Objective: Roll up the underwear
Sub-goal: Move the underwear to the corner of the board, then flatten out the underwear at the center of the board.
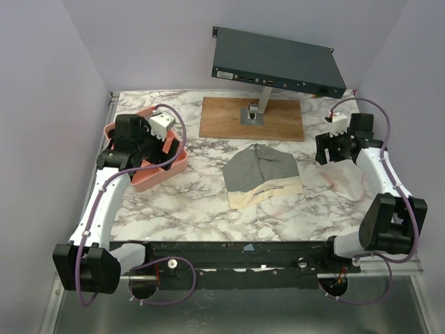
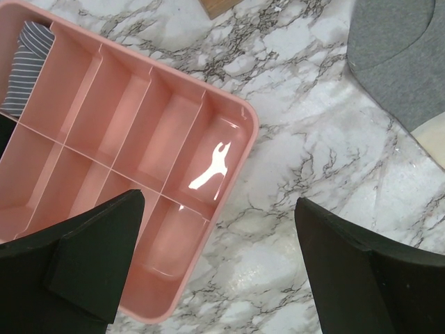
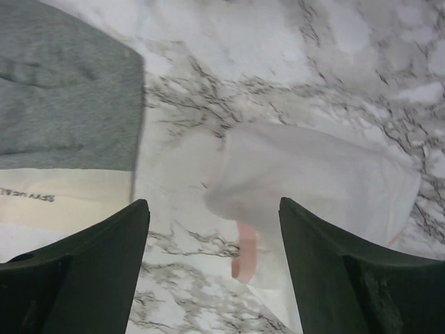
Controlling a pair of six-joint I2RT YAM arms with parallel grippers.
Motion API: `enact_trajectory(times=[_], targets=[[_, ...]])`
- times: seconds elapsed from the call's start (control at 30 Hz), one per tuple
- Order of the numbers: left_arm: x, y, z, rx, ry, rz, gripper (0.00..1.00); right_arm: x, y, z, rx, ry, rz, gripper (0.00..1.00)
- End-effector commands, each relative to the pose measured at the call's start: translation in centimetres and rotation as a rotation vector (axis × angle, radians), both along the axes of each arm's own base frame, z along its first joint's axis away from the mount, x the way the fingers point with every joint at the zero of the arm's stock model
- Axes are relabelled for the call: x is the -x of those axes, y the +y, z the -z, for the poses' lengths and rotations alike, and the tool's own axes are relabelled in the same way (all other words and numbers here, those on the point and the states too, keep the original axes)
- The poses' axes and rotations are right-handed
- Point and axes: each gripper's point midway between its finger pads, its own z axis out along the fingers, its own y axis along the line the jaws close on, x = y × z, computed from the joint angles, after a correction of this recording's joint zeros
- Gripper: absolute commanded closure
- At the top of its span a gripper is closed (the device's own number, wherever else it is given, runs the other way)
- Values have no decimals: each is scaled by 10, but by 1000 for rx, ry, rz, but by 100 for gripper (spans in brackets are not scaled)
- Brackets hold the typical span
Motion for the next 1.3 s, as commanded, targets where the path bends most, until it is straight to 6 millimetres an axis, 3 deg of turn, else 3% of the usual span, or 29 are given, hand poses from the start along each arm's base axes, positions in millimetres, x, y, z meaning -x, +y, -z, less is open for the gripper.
enact_trajectory(times=[0.0, 0.3, 0.53, 0.7, 0.8, 0.97, 1.27], targets=[[0, 7, -2, -35, -37, -19, 1, 2, 52, -29, -47, -103, -205, 21], [16, 0, 15, -35, 36, 44, 1, 46, 177, -14, -22, -71, -674, 21], [10, 13, 15, -72, 17, -32, 1, 79, 282, 4, 3, -73, -942, 25], [1, 31, 10, -106, 14, -145, 1, 109, 338, 29, 25, -53, -1062, 27], [0, 37, 7, -106, 24, -173, 1, 120, 355, 47, 38, -18, -1083, 30], [1, 42, 8, -111, 36, -184, 1, 135, 364, 67, 63, 18, -1124, 32], [0, 43, 13, -115, 43, -184, 1, 144, 363, 96, 127, 66, -1123, 38]])
